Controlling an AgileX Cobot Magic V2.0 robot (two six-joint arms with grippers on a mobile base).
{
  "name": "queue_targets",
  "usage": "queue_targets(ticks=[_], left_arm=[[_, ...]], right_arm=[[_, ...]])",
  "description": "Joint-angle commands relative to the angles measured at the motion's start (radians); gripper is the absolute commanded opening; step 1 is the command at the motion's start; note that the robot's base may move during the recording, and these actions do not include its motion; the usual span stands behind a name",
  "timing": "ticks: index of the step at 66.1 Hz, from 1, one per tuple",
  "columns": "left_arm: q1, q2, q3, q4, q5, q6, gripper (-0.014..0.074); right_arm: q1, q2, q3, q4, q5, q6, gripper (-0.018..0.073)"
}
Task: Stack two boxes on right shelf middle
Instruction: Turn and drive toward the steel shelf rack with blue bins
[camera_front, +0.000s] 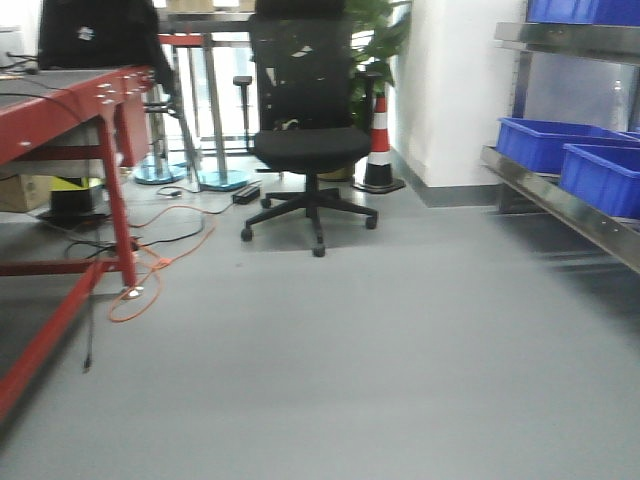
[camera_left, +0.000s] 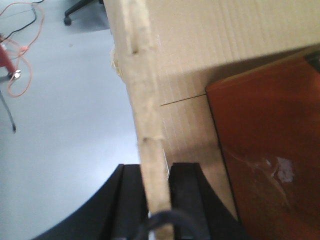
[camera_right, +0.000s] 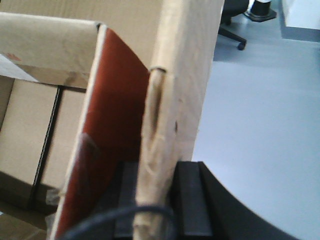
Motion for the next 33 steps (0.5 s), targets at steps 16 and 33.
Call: queue_targets(ticks=[16, 33], left_arm=[[0.002, -0.005, -0.01, 0.037, -0.029, 0.008, -0.0111], [0.002, -0.005, -0.01, 0.037, -0.029, 0.008, -0.0111]], right_arm=[[-0.008, -0.015, -0.011, -0.018, -0.068, -0.018, -0.0151], [-0.008, -0.015, -0.011, -0.018, -0.068, -0.018, -0.0151]])
